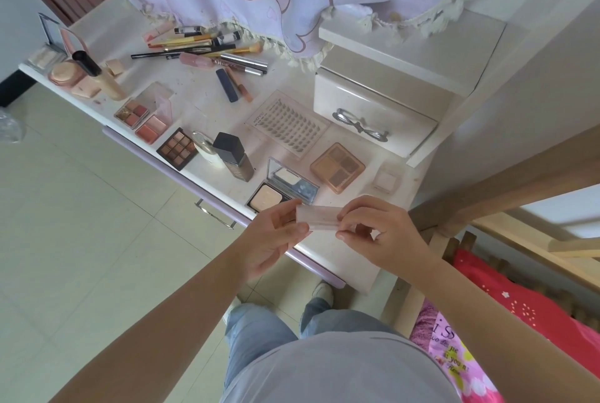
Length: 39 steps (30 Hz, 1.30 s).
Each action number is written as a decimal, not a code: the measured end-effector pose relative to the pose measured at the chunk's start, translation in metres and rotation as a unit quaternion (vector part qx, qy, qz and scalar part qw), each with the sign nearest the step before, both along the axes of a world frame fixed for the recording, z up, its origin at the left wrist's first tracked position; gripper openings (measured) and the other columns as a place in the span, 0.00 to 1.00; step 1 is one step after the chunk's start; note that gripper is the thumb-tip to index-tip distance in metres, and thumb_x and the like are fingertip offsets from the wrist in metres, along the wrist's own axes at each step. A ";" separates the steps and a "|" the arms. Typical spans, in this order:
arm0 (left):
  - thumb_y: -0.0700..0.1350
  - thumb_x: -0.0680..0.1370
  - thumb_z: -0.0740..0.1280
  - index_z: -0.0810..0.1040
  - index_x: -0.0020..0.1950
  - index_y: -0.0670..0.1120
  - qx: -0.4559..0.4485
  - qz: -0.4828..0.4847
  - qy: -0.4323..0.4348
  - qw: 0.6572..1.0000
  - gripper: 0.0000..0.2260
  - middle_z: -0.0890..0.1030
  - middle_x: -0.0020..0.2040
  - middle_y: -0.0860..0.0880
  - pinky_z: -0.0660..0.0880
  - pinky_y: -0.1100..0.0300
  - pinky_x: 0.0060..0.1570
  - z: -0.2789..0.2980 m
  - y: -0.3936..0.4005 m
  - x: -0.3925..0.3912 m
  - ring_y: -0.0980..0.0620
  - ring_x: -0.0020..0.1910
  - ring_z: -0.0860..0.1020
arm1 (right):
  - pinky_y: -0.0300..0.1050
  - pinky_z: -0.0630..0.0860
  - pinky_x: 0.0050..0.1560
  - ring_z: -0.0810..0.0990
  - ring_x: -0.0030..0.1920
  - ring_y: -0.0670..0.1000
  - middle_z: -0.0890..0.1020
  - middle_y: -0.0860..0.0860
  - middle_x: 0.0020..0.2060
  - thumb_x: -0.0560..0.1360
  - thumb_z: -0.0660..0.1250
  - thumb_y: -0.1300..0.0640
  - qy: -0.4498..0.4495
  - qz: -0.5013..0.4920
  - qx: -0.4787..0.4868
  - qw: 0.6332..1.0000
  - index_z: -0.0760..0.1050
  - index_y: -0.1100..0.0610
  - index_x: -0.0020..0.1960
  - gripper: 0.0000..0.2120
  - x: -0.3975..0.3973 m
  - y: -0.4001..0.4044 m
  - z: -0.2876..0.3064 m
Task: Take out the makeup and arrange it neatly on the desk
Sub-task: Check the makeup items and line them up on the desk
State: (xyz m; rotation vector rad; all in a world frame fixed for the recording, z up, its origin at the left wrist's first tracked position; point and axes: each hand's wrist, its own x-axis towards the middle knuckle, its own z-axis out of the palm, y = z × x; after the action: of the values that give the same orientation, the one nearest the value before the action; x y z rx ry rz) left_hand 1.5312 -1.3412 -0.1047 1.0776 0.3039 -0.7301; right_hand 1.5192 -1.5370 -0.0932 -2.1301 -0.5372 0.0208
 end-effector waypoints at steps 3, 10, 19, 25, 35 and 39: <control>0.40 0.52 0.80 0.71 0.62 0.38 0.053 -0.045 -0.036 0.997 0.41 0.81 0.46 0.49 0.78 0.68 0.43 0.000 0.003 0.003 0.59 0.41 0.82 | 0.25 0.72 0.35 0.74 0.37 0.34 0.79 0.46 0.37 0.67 0.66 0.51 0.042 -0.010 0.015 0.999 0.78 0.60 0.38 0.11 0.000 -0.001 0.003; 0.46 0.53 0.72 0.70 0.62 0.42 0.098 -0.131 -0.098 0.982 0.37 0.79 0.50 0.49 0.77 0.69 0.41 0.004 0.010 0.003 0.61 0.43 0.81 | 0.31 0.73 0.54 0.75 0.49 0.34 0.75 0.36 0.47 0.59 0.72 0.41 0.317 0.054 -0.046 0.946 0.73 0.47 0.52 0.24 0.012 -0.006 0.020; 0.47 0.52 0.72 0.69 0.60 0.44 0.115 -0.139 -0.108 0.978 0.37 0.79 0.49 0.52 0.76 0.70 0.40 0.002 0.006 -0.007 0.64 0.43 0.81 | 0.27 0.76 0.48 0.79 0.40 0.33 0.81 0.42 0.42 0.66 0.74 0.63 0.358 -0.017 0.030 0.933 0.79 0.59 0.54 0.17 0.005 -0.007 0.011; 0.42 0.58 0.72 0.69 0.62 0.50 0.105 -0.168 -0.087 0.976 0.33 0.80 0.53 0.53 0.78 0.65 0.49 -0.005 0.005 -0.007 0.58 0.50 0.81 | 0.48 0.75 0.60 0.83 0.50 0.48 0.85 0.52 0.45 0.73 0.67 0.61 0.398 -0.044 0.017 0.916 0.82 0.52 0.48 0.08 0.009 -0.010 0.006; 0.28 0.73 0.64 0.72 0.63 0.37 0.260 -0.122 -0.019 0.958 0.19 0.77 0.46 0.50 0.77 0.69 0.43 -0.049 0.003 -0.009 0.56 0.43 0.77 | 0.36 0.78 0.47 0.76 0.60 0.61 0.76 0.67 0.56 0.79 0.57 0.51 0.485 -0.210 0.084 0.845 0.70 0.74 0.58 0.24 0.006 -0.002 -0.046; 0.28 0.72 0.65 0.73 0.62 0.37 0.294 -0.104 -0.022 0.950 0.18 0.78 0.47 0.48 0.76 0.64 0.48 -0.058 -0.003 -0.013 0.51 0.45 0.77 | 0.41 0.78 0.43 0.78 0.47 0.53 0.78 0.60 0.46 0.79 0.53 0.48 0.441 -0.234 0.026 0.866 0.75 0.67 0.50 0.22 0.009 0.000 -0.054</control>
State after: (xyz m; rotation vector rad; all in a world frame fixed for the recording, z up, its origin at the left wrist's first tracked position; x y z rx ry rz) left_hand 1.5182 -1.3444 -0.1623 1.7086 0.3866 -0.8243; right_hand 1.5285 -1.5369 -0.1470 -1.8816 0.5141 0.6622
